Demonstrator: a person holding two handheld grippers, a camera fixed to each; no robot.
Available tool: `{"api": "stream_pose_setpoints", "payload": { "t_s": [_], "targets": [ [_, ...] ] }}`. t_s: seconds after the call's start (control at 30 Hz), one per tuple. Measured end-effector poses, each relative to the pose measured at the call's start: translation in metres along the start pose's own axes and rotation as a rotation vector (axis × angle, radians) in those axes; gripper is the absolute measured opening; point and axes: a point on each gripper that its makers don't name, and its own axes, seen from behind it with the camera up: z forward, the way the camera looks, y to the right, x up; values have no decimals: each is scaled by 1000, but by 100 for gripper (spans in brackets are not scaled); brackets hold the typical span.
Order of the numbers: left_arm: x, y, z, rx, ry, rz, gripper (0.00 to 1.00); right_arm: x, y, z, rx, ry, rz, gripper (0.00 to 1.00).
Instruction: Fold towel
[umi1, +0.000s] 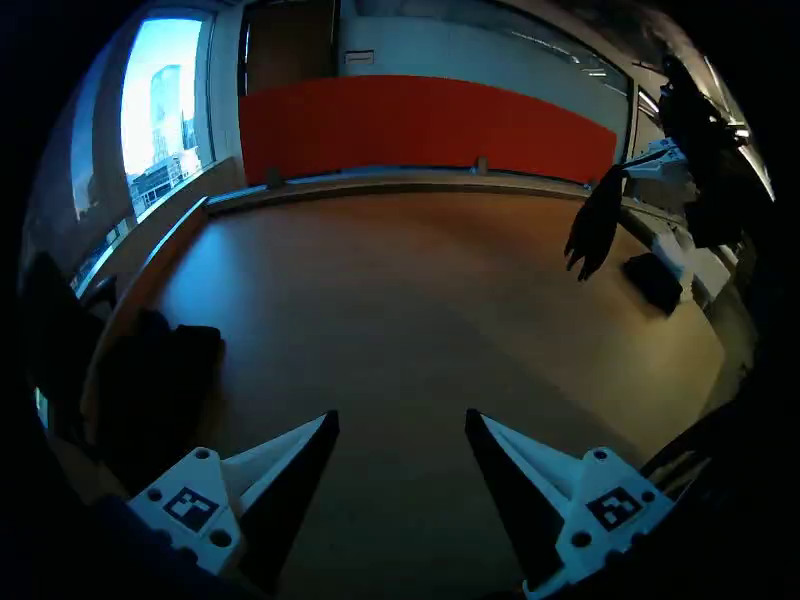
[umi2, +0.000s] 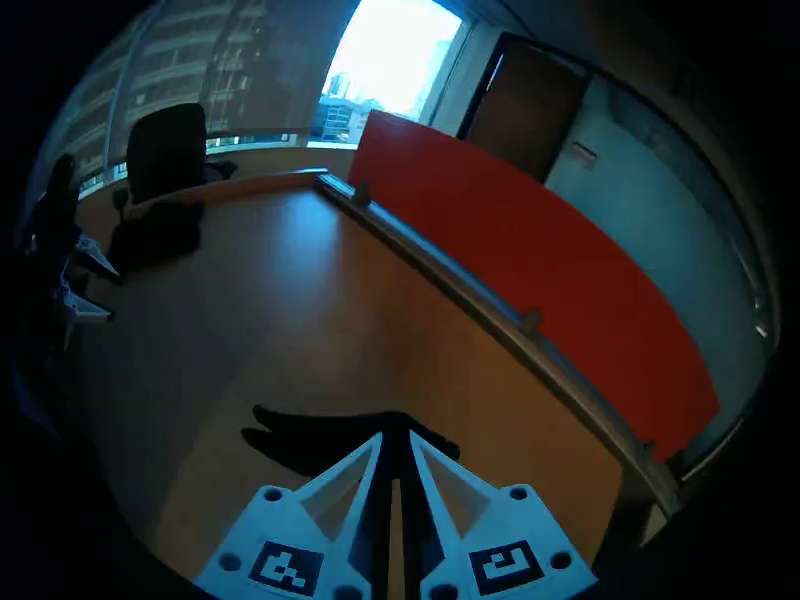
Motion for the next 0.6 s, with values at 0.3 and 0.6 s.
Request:
{"api": "stream_pose_setpoints", "payload": {
  "t_s": [0.3,0.6],
  "targets": [
    [0,4,3,-3,-11,2,94,-30,51,-12,-37,-52,29,4],
    [7,7,9,0,-17,9,94,-65,103,-23,-86,-109,55,4]
  ]
}}
